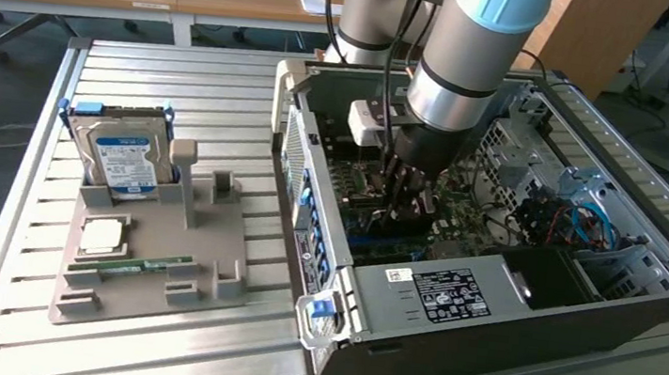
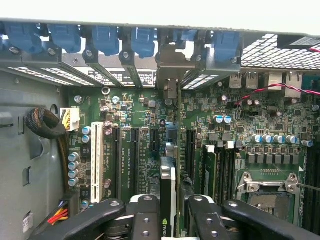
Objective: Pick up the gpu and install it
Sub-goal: 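Insert the gpu into the slot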
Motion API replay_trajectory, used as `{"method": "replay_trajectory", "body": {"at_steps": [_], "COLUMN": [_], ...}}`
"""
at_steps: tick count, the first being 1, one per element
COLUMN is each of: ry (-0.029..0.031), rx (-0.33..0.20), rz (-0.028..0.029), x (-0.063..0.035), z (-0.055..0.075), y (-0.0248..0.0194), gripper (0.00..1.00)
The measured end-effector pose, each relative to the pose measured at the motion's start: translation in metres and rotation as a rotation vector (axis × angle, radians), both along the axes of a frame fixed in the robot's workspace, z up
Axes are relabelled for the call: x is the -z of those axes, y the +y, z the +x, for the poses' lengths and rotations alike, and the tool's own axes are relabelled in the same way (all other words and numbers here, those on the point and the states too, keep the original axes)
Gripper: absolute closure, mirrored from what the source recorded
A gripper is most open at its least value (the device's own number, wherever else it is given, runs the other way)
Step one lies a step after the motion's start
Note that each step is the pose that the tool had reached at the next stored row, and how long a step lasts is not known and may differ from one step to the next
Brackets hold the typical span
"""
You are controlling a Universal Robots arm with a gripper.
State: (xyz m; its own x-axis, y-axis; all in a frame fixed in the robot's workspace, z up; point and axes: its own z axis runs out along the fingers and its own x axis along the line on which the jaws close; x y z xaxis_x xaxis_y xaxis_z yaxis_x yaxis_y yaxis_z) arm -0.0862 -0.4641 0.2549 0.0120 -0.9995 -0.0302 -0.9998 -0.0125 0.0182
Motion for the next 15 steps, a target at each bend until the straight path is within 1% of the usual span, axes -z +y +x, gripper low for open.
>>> {"method": "replay_trajectory", "body": {"at_steps": [13,15], "ry": [0.0000,0.0001], "rx": [0.000,0.011], "rz": [0.0001,0.0001], "x": [0.0000,0.0000], "z": [0.0000,0.0000], "y": [0.0000,0.0000], "gripper": [0.74,0.74]}}
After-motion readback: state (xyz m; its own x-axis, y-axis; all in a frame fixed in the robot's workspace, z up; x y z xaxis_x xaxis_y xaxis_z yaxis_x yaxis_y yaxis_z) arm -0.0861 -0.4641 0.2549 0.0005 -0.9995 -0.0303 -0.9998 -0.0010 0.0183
